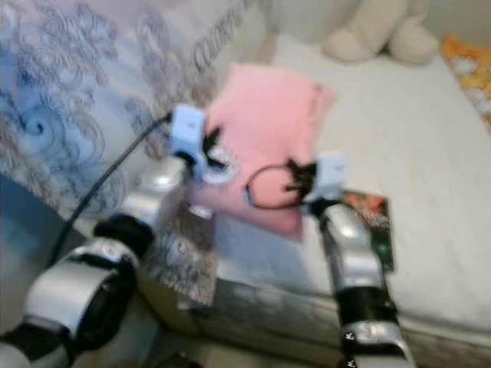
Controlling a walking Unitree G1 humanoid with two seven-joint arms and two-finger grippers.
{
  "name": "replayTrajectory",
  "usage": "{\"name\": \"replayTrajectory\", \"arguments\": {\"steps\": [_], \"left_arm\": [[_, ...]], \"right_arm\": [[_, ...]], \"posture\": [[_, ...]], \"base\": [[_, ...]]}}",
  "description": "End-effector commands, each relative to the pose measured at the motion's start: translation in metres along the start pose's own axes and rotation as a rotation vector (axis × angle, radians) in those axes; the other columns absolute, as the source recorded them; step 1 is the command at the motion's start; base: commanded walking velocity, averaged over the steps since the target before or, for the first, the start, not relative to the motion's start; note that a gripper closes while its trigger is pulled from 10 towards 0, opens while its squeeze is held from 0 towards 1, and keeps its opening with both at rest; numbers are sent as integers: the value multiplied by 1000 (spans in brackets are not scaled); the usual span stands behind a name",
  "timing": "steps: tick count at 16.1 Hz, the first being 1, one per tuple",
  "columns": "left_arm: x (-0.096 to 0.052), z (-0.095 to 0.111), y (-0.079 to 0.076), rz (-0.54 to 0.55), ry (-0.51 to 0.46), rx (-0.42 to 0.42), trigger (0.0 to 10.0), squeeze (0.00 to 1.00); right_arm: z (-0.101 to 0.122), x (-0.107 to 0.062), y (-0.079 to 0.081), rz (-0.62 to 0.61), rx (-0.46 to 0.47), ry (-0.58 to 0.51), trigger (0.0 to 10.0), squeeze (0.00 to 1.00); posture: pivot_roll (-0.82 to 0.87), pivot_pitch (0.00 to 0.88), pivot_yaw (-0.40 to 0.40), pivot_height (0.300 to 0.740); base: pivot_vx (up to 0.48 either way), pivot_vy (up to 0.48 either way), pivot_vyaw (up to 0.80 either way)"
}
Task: Clean up the room
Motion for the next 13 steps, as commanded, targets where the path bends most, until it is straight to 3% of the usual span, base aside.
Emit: {"name": "replayTrajectory", "arguments": {"steps": [1, 4, 5, 9, 13], "left_arm": [[4, 14, -3, 13, -39, 0, 10000, 0], [8, 6, -19, 12, 6, -31, 10000, 0], [8, -1, -23, 21, 53, -32, 10000, 0], [9, -17, -32, 73, 159, -64, 10000, 0], [2, -41, -39, 120, 246, -108, 10000, 0]], "right_arm": [[4, -8, -19, -61, -17, -10, 0, 0], [-5, -8, -24, -48, -74, 72, 314, 0], [-12, -4, -26, -40, -106, 123, 10000, 0], [-32, 4, -34, -20, -178, 252, 10000, 0], [-66, 2, -26, -8, -248, 413, 10000, 0]], "posture": [[-53, 0, 69, 740], [-63, 0, 73, 740], [-60, 0, 72, 740], [-58, 123, 81, 740], [-72, 212, 82, 740]], "base": [[480, 0, 0], [480, 0, 0], [0, 0, 0], [0, 0, 0], [0, 0, 0]]}}
Point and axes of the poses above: a point about 5 cm out from each wrist's last joint towards the gripper, its own x axis pointing out of the wrist towards the gripper, its own z axis along the axis of the wrist's last joint, y = z × x, the point moved 2 cm from there along x, pointing out of the wrist towards the gripper, and after that the axes turned 3 degrees about -x, right-handed, at the moved point
